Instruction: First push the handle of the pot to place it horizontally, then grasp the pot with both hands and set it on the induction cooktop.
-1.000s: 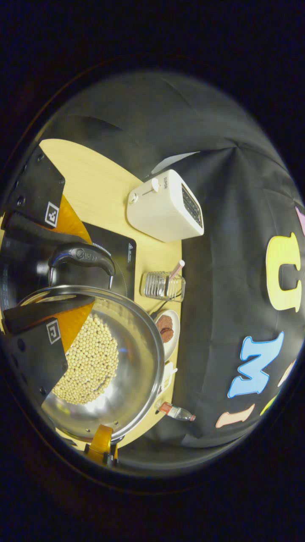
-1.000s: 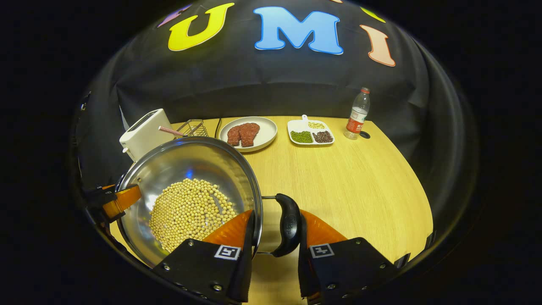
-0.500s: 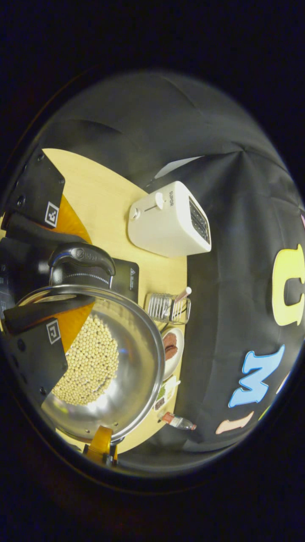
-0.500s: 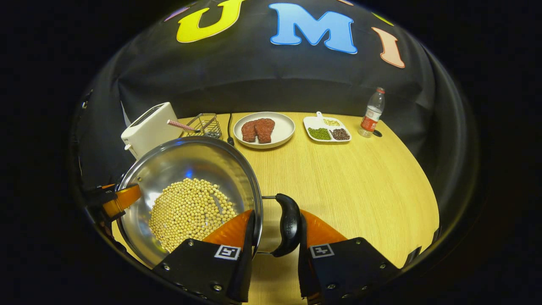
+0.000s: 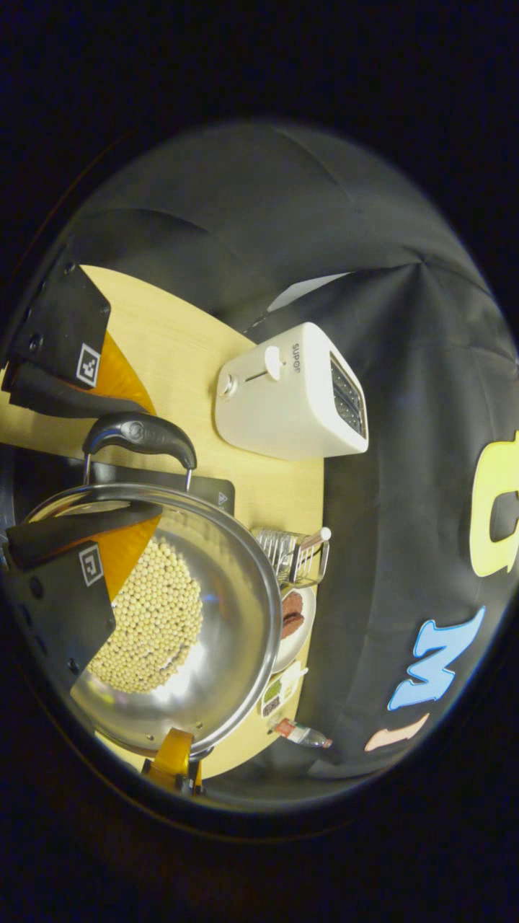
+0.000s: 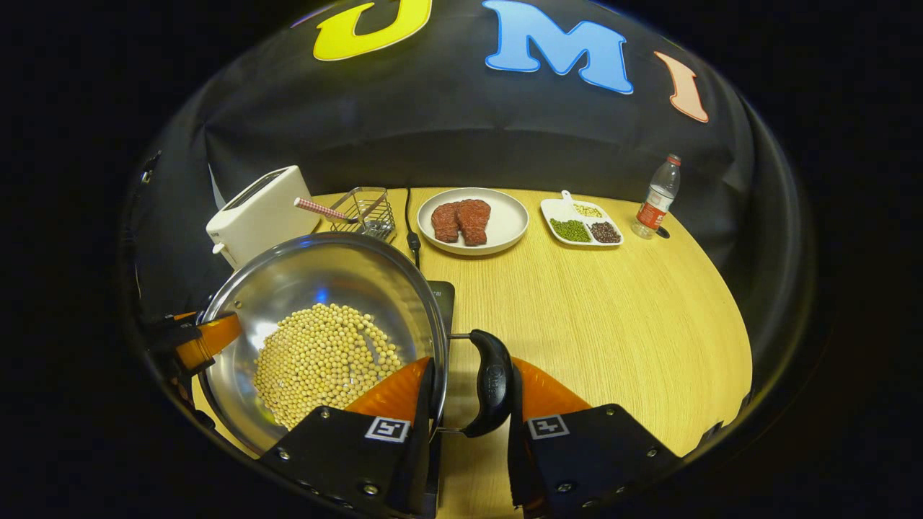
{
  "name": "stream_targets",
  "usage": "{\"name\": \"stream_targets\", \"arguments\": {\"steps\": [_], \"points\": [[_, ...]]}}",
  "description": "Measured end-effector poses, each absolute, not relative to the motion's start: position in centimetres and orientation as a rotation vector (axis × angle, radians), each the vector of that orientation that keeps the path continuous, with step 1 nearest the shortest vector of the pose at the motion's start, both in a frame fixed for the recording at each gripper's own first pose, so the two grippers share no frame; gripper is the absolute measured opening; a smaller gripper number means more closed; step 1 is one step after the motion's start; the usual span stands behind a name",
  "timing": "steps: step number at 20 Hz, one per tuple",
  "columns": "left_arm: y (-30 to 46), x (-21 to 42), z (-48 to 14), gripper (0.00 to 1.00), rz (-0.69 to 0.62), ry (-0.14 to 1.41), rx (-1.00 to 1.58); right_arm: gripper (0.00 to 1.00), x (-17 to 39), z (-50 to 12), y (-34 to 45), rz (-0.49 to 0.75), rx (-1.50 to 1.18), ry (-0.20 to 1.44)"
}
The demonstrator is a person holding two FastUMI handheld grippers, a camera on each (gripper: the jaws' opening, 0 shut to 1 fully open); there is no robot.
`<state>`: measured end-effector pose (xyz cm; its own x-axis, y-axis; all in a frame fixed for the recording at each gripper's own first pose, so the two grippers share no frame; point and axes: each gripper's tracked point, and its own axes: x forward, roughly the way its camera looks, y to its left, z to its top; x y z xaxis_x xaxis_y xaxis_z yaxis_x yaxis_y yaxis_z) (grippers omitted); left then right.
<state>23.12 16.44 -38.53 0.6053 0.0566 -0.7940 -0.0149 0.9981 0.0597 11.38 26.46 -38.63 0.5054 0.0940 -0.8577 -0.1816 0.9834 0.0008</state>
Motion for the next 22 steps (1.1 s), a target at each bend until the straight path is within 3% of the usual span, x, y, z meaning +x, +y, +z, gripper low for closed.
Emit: {"name": "stream_targets", "arguments": {"steps": [10,12,13,14,15,16,18,22], "points": [[17.6,24.2,-39.3,0.66,0.057,0.892,0.045,0.45,12.0,-39.1,27.5,0.166,-0.063,1.031],[17.7,24.4,-39.2,0.74,0.070,0.865,0.064,0.51,12.2,-39.1,27.5,0.172,-0.058,1.018],[17.8,24.2,-39.3,0.70,0.076,0.853,0.082,0.51,12.3,-39.2,27.5,0.175,-0.060,1.012],[17.7,24.1,-39.5,0.75,0.080,0.846,0.100,0.55,12.4,-39.2,27.5,0.181,-0.068,1.011],[17.5,24.1,-39.5,0.76,0.085,0.838,0.119,0.51,12.3,-39.3,27.6,0.193,-0.070,1.007],[17.5,24.1,-39.4,0.84,0.089,0.825,0.136,0.60,12.3,-39.1,27.8,0.205,-0.073,0.998],[17.2,24.0,-38.3,1.00,0.101,0.782,0.167,0.98,12.8,-38.6,27.3,0.199,-0.102,0.957],[17.0,24.9,-33.0,1.00,0.125,0.625,0.210,0.96,13.7,-35.5,26.9,0.219,-0.065,0.848]]}}
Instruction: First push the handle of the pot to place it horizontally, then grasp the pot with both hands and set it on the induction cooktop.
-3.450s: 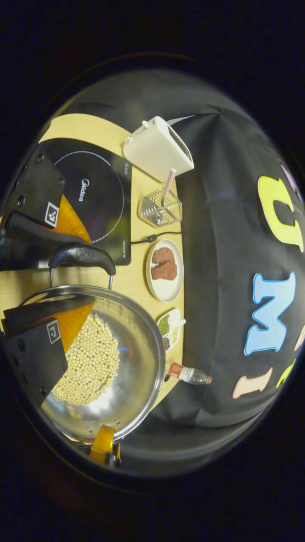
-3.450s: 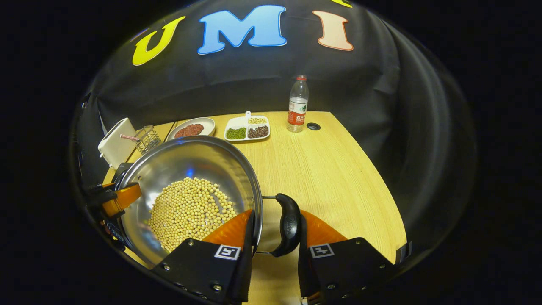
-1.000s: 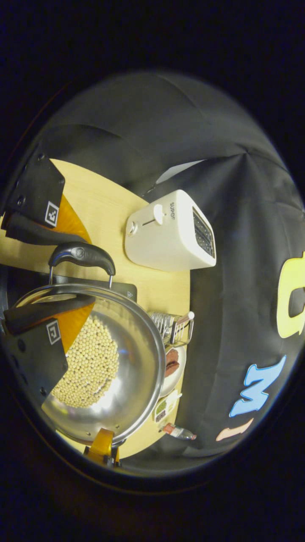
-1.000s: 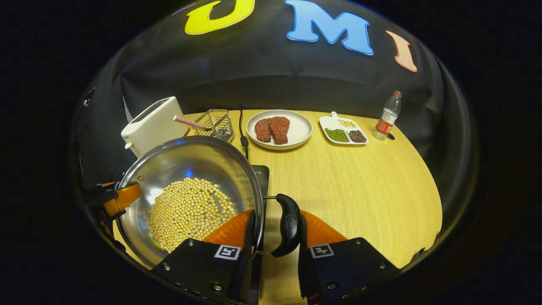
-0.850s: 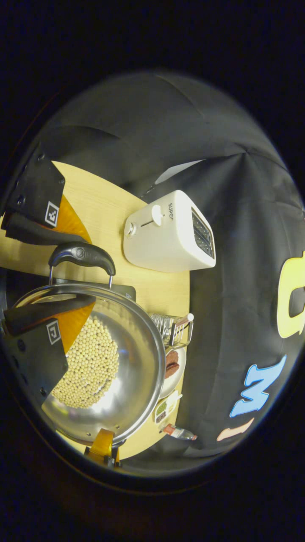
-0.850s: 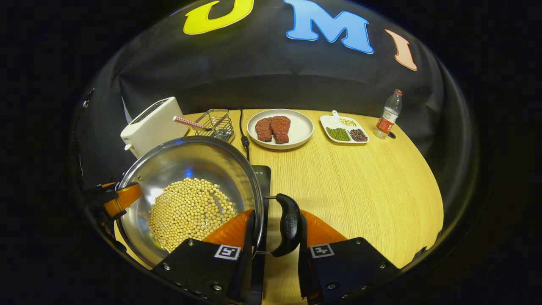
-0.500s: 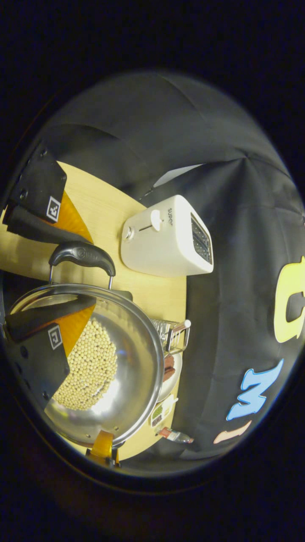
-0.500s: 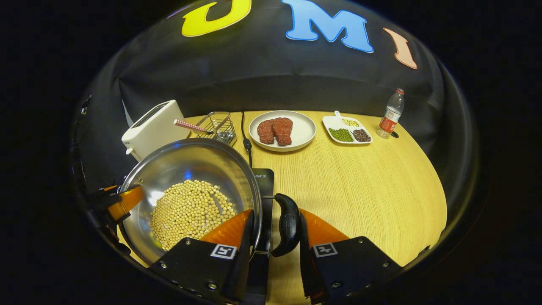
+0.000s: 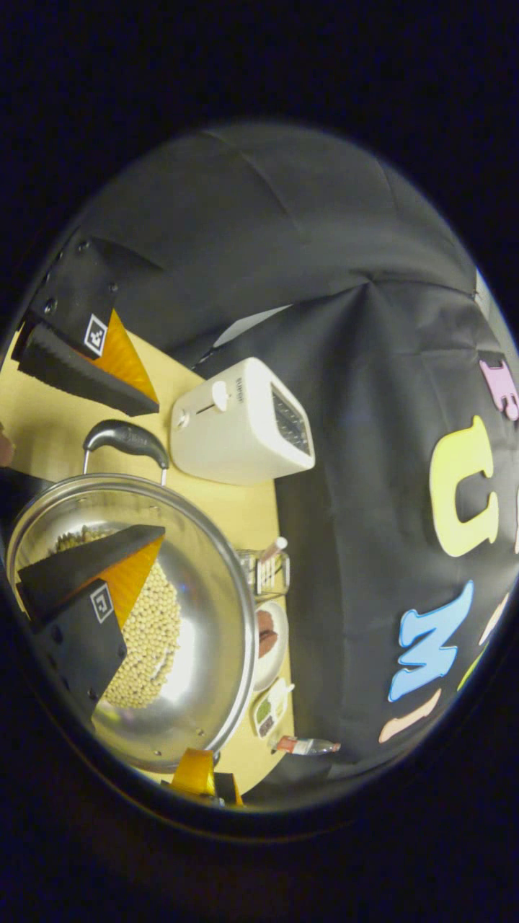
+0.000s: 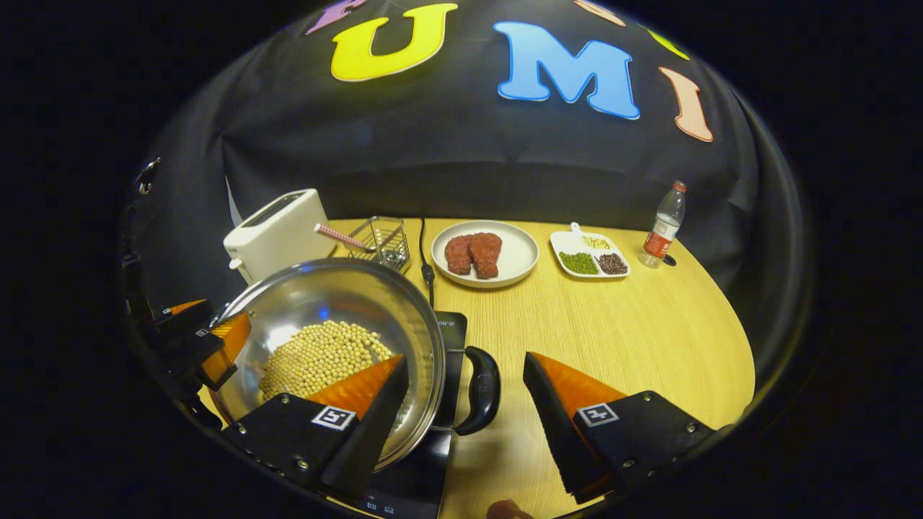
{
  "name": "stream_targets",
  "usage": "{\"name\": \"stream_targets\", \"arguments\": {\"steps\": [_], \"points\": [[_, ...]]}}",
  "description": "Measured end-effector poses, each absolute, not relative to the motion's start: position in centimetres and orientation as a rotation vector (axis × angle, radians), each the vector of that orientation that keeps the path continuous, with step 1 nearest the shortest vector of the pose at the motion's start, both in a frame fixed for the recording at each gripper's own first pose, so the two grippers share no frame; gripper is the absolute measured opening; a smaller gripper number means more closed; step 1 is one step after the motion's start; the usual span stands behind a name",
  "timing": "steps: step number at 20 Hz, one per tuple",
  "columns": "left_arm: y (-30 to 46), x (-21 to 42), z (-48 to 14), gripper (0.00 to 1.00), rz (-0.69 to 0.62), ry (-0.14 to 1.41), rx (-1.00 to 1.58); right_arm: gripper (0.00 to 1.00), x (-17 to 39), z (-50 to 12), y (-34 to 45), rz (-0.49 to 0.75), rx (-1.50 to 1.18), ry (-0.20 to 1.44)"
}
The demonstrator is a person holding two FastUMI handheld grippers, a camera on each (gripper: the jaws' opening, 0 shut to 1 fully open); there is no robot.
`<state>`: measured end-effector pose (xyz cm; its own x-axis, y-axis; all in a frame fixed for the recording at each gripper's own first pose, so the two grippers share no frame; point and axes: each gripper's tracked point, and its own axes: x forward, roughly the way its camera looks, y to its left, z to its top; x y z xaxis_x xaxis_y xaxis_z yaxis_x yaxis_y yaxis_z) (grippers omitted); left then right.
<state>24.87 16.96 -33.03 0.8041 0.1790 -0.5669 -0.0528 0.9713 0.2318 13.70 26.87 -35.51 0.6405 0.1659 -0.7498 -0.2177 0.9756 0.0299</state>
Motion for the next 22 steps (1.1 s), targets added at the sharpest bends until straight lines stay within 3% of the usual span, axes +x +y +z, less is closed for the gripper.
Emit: {"name": "stream_targets", "arguments": {"steps": [6,13,15,16,22], "points": [[11.5,24.8,-23.2,0.98,0.089,0.425,0.146,0.95,14.3,-28.0,20.9,0.204,-0.062,0.657],[0.9,20.5,-15.2,1.00,0.025,0.288,-0.046,0.96,11.4,-19.7,11.0,0.151,-0.082,0.448],[-2.2,19.0,-12.7,0.90,-0.001,0.246,-0.068,0.96,10.7,-18.0,7.8,0.132,-0.080,0.407],[-3.4,18.1,-11.8,0.97,-0.010,0.223,-0.072,0.96,10.5,-17.2,6.4,0.121,-0.073,0.387],[-9.5,13.1,-7.1,0.97,-0.028,0.149,-0.063,0.96,8.0,-13.3,-0.5,0.102,-0.038,0.322]]}}
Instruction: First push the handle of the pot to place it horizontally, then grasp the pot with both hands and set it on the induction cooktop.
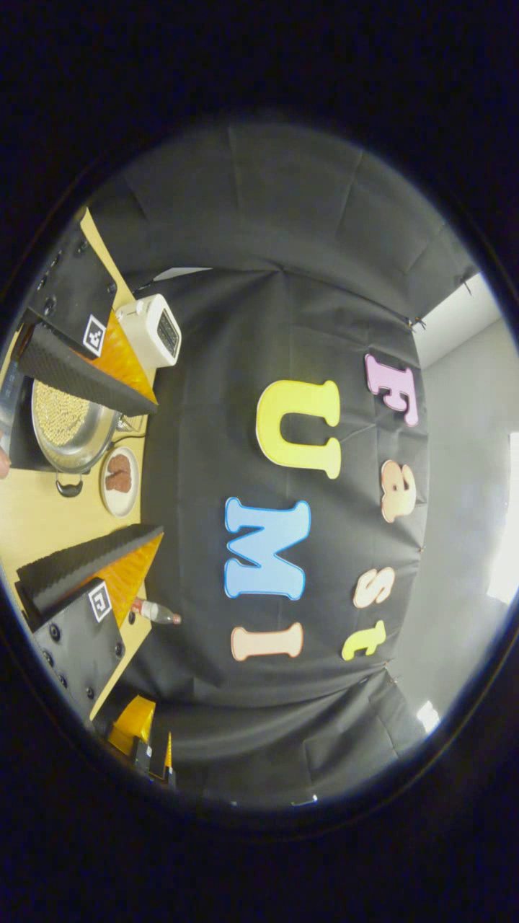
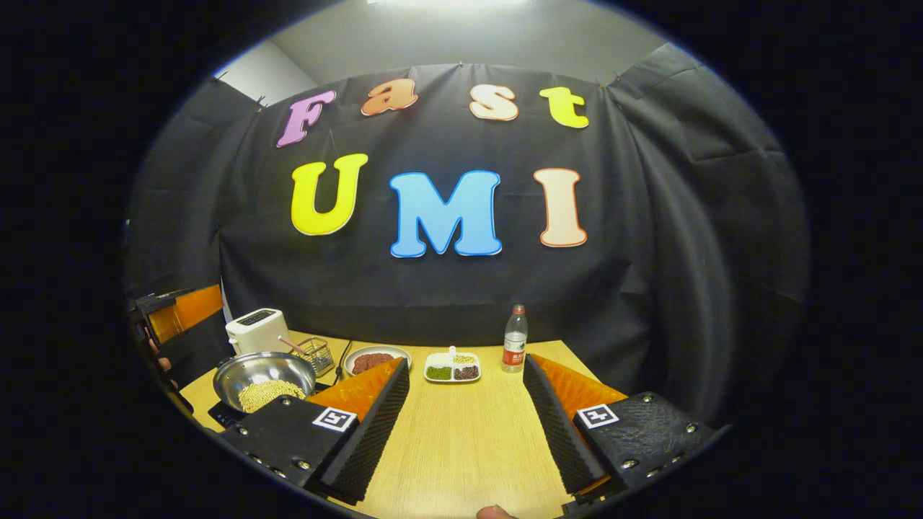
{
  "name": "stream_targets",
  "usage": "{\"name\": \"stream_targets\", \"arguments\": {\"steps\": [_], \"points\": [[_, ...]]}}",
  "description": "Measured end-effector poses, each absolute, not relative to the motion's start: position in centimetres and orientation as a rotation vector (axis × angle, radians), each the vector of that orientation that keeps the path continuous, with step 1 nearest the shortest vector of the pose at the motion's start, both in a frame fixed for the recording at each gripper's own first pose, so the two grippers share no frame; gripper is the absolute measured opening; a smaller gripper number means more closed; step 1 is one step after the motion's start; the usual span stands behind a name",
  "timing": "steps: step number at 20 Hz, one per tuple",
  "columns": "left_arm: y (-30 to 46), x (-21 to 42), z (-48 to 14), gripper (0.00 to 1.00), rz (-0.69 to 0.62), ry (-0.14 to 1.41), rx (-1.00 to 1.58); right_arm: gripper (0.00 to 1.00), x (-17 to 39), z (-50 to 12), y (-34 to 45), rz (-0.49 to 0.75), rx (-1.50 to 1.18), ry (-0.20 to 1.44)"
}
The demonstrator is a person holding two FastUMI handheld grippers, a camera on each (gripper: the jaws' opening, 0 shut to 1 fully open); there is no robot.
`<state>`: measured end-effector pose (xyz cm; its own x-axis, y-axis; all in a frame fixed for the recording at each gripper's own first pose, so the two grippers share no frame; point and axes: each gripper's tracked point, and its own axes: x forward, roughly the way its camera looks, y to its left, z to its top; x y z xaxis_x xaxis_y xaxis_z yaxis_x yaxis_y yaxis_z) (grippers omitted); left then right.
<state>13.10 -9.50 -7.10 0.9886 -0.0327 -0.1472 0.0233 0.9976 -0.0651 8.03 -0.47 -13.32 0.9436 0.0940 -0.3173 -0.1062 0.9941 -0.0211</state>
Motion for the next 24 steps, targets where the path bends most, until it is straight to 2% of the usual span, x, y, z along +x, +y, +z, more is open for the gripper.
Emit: {"name": "stream_targets", "arguments": {"steps": [6,7,9,11,15,17,19,20,21,23,24], "points": [[-12.7,8.5,-4.7,0.97,-0.056,0.113,-0.064,0.96,4.1,-8.7,-2.5,0.116,-0.055,0.208],[-12.5,8.0,-4.3,1.00,-0.055,0.104,-0.057,0.96,3.5,-8.2,-2.1,0.121,-0.049,0.198],[-12.1,6.6,-3.2,0.97,-0.059,0.077,-0.035,0.96,2.6,-7.4,-2.0,0.119,-0.043,0.175],[-11.2,5.3,-2.4,1.00,-0.054,0.053,-0.008,0.96,1.8,-6.9,-1.3,0.114,-0.029,0.157],[-10.2,3.2,-2.1,1.00,-0.051,0.044,-0.010,0.96,0.2,-6.0,-0.5,0.116,-0.009,0.140],[-9.8,2.7,-2.1,0.97,-0.055,0.046,-0.016,0.95,-0.1,-5.9,-0.4,0.113,-0.006,0.137],[-9.7,2.6,-1.9,1.00,-0.058,0.046,-0.016,0.95,-0.3,-5.6,-0.4,0.110,-0.006,0.130],[-9.7,2.5,-1.9,0.97,-0.061,0.045,-0.018,0.95,-0.6,-5.7,-0.4,0.109,-0.007,0.133],[-9.6,2.4,-1.8,1.00,-0.062,0.042,-0.019,0.96,-0.8,-5.8,-0.3,0.108,-0.008,0.136],[-9.7,2.2,-1.5,1.00,-0.065,0.036,-0.021,0.96,-0.8,-5.6,-0.4,0.105,-0.011,0.131],[-9.8,2.1,-1.5,0.91,-0.068,0.034,-0.021,0.96,-1.0,-5.6,-0.3,0.105,-0.013,0.130]]}}
